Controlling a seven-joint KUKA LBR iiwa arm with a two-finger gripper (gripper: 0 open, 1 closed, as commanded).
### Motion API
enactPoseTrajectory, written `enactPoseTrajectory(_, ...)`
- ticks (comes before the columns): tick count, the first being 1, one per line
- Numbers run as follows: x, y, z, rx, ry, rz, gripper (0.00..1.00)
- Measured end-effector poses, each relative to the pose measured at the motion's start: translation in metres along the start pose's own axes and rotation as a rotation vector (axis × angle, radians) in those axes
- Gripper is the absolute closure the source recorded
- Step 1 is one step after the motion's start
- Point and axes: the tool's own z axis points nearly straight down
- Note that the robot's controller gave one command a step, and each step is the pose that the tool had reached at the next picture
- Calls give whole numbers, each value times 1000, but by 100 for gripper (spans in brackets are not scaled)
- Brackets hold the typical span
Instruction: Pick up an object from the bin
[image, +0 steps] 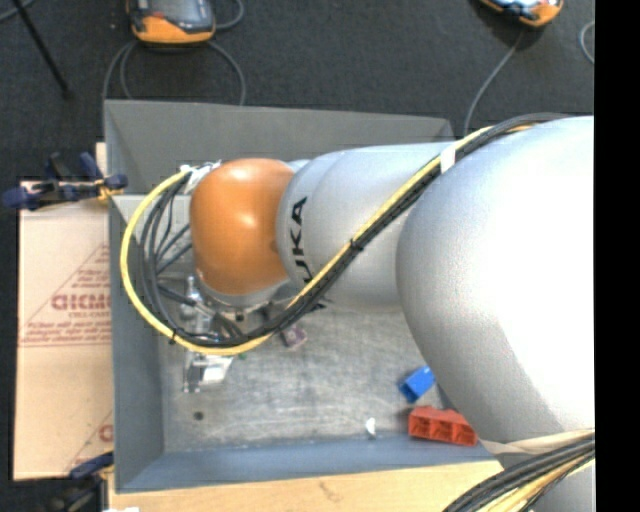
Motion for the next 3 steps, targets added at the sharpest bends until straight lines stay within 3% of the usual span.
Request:
enactPoseTrajectory(1, -3, -47, 19, -7, -37, -122, 0)
enactPoseTrajectory(2, -76, -21, 18, -8, -19, 23, 0)
enactPoseTrajectory(3, -77, -25, 19, -4, -23, 27, 100)
